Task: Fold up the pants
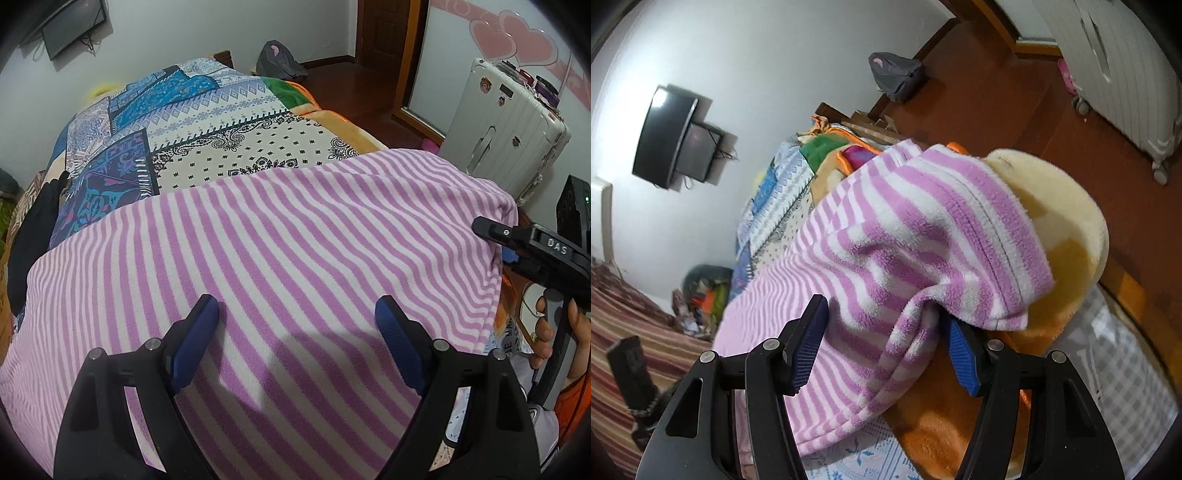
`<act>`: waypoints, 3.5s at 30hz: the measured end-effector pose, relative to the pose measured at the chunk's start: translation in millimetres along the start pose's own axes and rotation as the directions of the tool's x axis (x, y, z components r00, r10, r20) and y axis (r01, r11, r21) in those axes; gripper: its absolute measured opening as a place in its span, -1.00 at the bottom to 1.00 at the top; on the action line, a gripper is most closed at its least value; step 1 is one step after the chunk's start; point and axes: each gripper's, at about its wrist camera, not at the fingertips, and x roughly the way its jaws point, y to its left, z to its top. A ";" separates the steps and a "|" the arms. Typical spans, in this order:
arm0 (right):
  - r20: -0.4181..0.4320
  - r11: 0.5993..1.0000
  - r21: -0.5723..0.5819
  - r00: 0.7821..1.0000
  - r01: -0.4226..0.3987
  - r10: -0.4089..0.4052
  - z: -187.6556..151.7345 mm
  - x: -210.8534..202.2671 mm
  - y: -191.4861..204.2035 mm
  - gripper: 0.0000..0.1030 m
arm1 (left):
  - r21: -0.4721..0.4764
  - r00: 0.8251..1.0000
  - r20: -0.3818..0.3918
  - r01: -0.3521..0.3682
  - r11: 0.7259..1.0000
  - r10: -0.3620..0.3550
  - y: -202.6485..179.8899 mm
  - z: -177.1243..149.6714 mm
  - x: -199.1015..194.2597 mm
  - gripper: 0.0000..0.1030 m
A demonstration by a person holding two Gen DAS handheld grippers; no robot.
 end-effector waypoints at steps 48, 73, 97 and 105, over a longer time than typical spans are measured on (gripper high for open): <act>-0.494 0.507 -0.770 0.865 -0.387 -0.089 -258.6 153.0 345.4 -0.65 | -0.551 0.953 0.099 -0.188 0.813 0.287 303.0 -224.2 -174.8 0.70; -0.333 0.536 -0.816 0.934 -0.218 -0.127 -169.5 113.6 300.9 -0.20 | -0.470 0.981 0.159 -0.026 0.882 0.113 289.1 -99.9 -131.9 0.70; -0.384 0.536 -0.795 0.920 -0.284 -0.081 -194.1 94.7 289.1 -0.19 | -0.417 0.976 0.093 -0.141 0.898 0.196 283.1 -119.6 -164.7 0.71; -0.377 0.498 -0.817 0.923 -0.292 -0.077 -212.3 85.9 293.2 0.04 | -0.288 0.977 0.021 -0.196 0.937 0.211 217.2 -101.9 -114.7 0.87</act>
